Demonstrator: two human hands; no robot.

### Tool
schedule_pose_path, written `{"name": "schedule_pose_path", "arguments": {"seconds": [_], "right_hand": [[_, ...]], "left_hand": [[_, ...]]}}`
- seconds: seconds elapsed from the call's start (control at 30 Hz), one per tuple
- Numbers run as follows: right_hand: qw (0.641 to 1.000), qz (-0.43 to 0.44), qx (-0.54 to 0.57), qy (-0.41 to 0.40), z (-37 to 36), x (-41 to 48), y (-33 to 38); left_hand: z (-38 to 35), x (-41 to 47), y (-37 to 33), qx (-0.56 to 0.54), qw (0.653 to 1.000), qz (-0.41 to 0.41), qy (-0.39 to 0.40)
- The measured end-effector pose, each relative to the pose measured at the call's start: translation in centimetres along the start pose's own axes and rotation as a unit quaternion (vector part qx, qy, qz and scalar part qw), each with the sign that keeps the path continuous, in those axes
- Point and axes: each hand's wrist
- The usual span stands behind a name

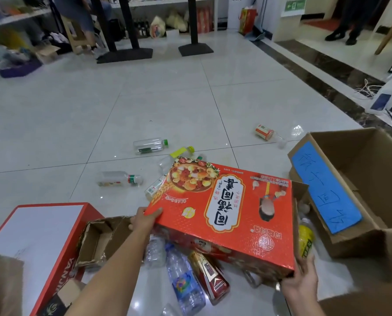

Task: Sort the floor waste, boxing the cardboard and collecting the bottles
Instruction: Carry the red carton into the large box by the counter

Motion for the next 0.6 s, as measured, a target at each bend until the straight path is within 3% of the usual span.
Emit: {"name": "schedule_pose_path", "arguments": {"seconds": [0.13, 0.3, 0.37, 0.47, 0.6], "right_hand": [[1.000, -0.003, -0.018, 0.007, -1.5, 0.5, 0.8], [0.984, -0.001, -0.075, 0.160, -4.7, 1.1, 4.2], [0.964, 0.042, -0.172, 0.197, -5.4, 1.4, 4.5], [0.899, 0.160, -0.379, 0.149, -6.2, 1.4, 3.1], [0.876, 0.193, -0.432, 0.094, -7.4, 1.6, 2.9]], "left_hand": [[-0.1, -0.1, -0.2, -0.128, 0.991, 0.008, 0.047], [1.2, 0.2, -2.3, -0.234, 0.972, -0.012, 0.031], [1.8, 0.0, -3.4, -0.261, 0.965, -0.015, 0.033], [1.8, -0.8, -4.6, -0.248, 0.967, -0.042, 0.053], [2.1, -1.8, -5.8, -0.219, 0.973, -0.057, 0.053]]}}
Point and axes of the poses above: each hand's wrist, its own x-axis towards the middle knuckle, its own z-axis out of the back of the hand, y = z × x, and after that the axes turned 3 degrees about -y, right-handed
